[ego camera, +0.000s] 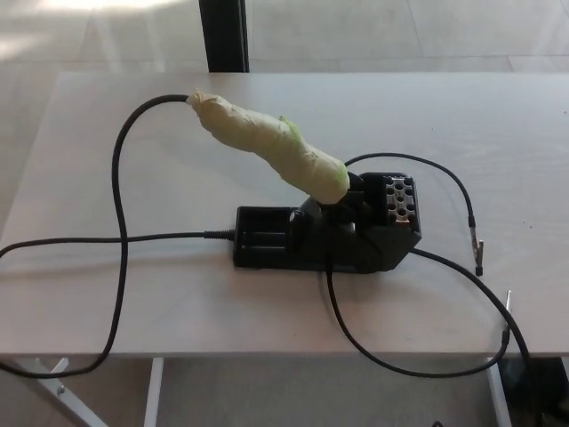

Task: Use the left hand of the robot to grab the soldering gun kept on the middle of the table and pull it out of its base and keep it on the left side of the base

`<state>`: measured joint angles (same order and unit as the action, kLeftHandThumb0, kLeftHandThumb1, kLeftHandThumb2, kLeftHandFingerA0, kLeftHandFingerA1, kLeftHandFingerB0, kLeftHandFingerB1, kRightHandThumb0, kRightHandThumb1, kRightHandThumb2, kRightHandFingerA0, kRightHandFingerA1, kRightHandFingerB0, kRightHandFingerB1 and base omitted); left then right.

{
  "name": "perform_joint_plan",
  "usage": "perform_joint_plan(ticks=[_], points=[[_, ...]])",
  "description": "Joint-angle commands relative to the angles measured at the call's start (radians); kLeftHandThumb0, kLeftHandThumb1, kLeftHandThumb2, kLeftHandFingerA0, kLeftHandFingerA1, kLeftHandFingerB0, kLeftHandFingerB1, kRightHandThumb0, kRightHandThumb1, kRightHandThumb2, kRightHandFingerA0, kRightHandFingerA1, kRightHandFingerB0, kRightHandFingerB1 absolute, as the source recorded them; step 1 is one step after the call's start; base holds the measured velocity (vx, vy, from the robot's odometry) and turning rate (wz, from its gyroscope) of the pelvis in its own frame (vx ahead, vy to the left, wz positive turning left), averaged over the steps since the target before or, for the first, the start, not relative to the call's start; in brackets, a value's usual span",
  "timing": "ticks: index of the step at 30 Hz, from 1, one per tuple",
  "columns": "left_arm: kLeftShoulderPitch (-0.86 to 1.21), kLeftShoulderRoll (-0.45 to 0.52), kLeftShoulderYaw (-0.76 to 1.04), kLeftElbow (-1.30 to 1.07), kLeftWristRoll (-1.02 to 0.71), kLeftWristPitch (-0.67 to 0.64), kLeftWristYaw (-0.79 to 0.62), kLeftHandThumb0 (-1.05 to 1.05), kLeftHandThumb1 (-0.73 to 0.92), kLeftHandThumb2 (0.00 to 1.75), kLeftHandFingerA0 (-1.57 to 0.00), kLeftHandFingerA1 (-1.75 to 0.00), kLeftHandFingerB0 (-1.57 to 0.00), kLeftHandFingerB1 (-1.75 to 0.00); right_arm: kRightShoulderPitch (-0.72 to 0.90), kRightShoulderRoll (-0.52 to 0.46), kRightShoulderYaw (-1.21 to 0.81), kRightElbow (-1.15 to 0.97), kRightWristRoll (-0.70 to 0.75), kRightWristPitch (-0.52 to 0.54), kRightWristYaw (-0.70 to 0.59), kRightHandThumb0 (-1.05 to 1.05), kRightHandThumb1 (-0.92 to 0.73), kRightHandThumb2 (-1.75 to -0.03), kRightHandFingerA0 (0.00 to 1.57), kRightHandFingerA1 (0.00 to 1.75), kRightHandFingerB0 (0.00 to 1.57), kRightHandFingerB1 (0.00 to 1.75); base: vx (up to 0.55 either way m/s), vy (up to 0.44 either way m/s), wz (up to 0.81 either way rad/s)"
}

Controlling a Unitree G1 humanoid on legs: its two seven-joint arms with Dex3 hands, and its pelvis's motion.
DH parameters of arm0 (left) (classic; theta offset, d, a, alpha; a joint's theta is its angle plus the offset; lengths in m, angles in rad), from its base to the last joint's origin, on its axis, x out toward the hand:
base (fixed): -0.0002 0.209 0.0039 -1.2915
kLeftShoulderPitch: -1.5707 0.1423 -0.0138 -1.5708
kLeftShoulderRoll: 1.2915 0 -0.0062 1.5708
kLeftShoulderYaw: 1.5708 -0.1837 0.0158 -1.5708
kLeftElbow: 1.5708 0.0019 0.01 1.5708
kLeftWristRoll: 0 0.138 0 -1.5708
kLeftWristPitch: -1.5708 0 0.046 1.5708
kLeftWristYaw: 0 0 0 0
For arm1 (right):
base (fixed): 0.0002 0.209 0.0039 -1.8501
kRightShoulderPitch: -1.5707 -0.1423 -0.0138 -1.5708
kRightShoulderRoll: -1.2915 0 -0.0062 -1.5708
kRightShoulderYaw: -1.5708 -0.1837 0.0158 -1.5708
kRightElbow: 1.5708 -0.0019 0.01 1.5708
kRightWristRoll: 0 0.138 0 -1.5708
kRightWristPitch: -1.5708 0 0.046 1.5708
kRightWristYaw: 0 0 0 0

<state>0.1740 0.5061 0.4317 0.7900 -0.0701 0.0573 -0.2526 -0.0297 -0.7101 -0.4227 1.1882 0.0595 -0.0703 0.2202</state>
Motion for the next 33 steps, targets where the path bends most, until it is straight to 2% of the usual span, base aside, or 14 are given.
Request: perform_joint_plan(ticks=[1,2,3,11,14,18,20,21,25,27,28,29,30,33], points=[[-0.044,-0.008,0.079,0.033,-0.089,0.048,0.059,-0.5,0.7,0.61,-0.62,-0.69,-0.46,-0.48,0.007,-0.024,-0.004,0.038,0.028,-0.023,0.055,-0.65,-0.48,-0.82,0.14,0.56,0.05,0.43,0.0,0.0,0.0],[-0.051,-0.032,0.112,-0.009,-0.109,0.06,0.108,-0.5,0.55,0.88,-0.62,-0.76,-0.44,-0.6,0.006,-0.024,-0.003,0.041,0.03,-0.025,0.058,-0.65,-0.48,-0.82,0.12,0.55,0.05,0.43,0.0,0.0,0.0],[-0.066,-0.04,0.133,-0.02,-0.118,0.054,0.127,-0.47,0.72,0.61,-0.65,-0.78,-0.53,-0.51,0.004,-0.025,0.0,0.04,0.029,-0.021,0.054,-0.64,-0.49,-0.81,0.11,0.54,0.08,0.43,0.0,0.0,0.0],[-0.256,-0.063,0.18,-0.222,-0.124,0.045,0.215,-0.49,0.68,0.6,-0.56,-0.85,-0.58,-0.53,0.011,-0.021,0.009,0.042,0.027,-0.014,0.05,-0.66,-0.48,-0.84,0.21,0.58,0.11,0.44,0.0,0.0,0.0],[-0.402,-0.023,0.106,-0.458,-0.095,0.18,0.206,-0.47,0.64,0.59,-0.52,-0.53,-0.48,-0.44,0.009,-0.028,0.023,0.04,0.015,-0.021,0.049,-0.68,-0.48,-0.85,0.2,0.56,0.1,0.42,0.0,0.0,0.0],[-0.616,0.009,0.017,-0.511,-0.032,0.171,0.209,-0.4,0.69,0.6,-0.42,-0.6,-0.36,-0.44,0.001,-0.03,0.02,0.043,0.025,-0.018,0.056,-0.67,-0.48,-0.83,0.17,0.56,0.13,0.44,0.0,0.0,0.0],[-0.657,0.026,-0.014,-0.542,-0.007,0.194,0.202,-0.72,0.49,0.87,-0.56,-0.59,-0.48,-0.51,-0.004,-0.031,0.022,0.039,0.026,-0.014,0.06,-0.66,-0.47,-0.83,0.19,0.57,0.15,0.45,0.0,0.0,0.0],[-0.753,0.037,-0.081,-0.593,0.033,0.243,0.192,-0.52,0.67,0.59,-0.37,-0.57,-0.39,-0.42,-0.005,-0.033,0.025,0.038,0.023,-0.02,0.066,-0.66,-0.48,-0.84,0.18,0.57,0.13,0.45,0.0,0.0,0.0],[-0.889,0.044,-0.238,-0.605,0.145,0.198,0.152,-0.47,0.67,0.58,-0.49,-0.58,-0.42,-0.44,-0.013,-0.037,0.033,0.037,0.017,-0.017,0.068,-0.67,-0.48,-0.85,0.24,0.58,0.14,0.44,0.0,0.0,0.0],[-0.929,0.04,-0.305,-0.576,0.213,0.143,0.164,-0.53,0.68,0.6,-0.53,-0.55,-0.43,-0.44,-0.018,-0.041,0.037,0.04,0.013,-0.015,0.071,-0.61,-0.63,-0.6,0.23,0.51,0.23,0.31,0.0,0.0,0.0],[-0.952,0.041,-0.351,-0.556,0.26,0.1,0.172,-0.59,0.54,0.92,-0.49,-0.64,-0.38,-0.56,-0.018,-0.044,0.04,0.038,0.011,-0.016,0.078,-0.61,-0.64,-0.59,0.25,0.51,0.24,0.31,0.0,0.0,0.0],[-0.973,0.043,-0.398,-0.565,0.303,0.118,0.178,-0.61,0.7,0.61,-0.56,-0.53,-0.45,-0.41,-0.017,-0.045,0.045,0.033,0.008,-0.021,0.081,-0.67,-0.49,-0.86,0.22,0.58,0.15,0.44,0.0,0.0,0.0],[-0.982,0.044,-0.437,-0.594,0.34,0.132,0.167,-0.66,0.6,0.98,-0.5,-0.65,-0.38,-0.54,-0.016,-0.047,0.048,0.032,0.006,-0.023,0.084,-0.69,-0.49,-0.87,0.24,0.58,0.13,0.44,0.0,0.0,0.0],[-1.006,0.051,-0.566,-0.658,0.454,0.099,0.14,-0.64,0.78,0.64,-0.56,-0.57,-0.45,-0.44,-0.023,-0.055,0.056,0.031,-0.001,-0.014,0.088,-0.67,-0.49,-0.86,0.27,0.58,0.16,0.44,0.0,0.0,0.0]])
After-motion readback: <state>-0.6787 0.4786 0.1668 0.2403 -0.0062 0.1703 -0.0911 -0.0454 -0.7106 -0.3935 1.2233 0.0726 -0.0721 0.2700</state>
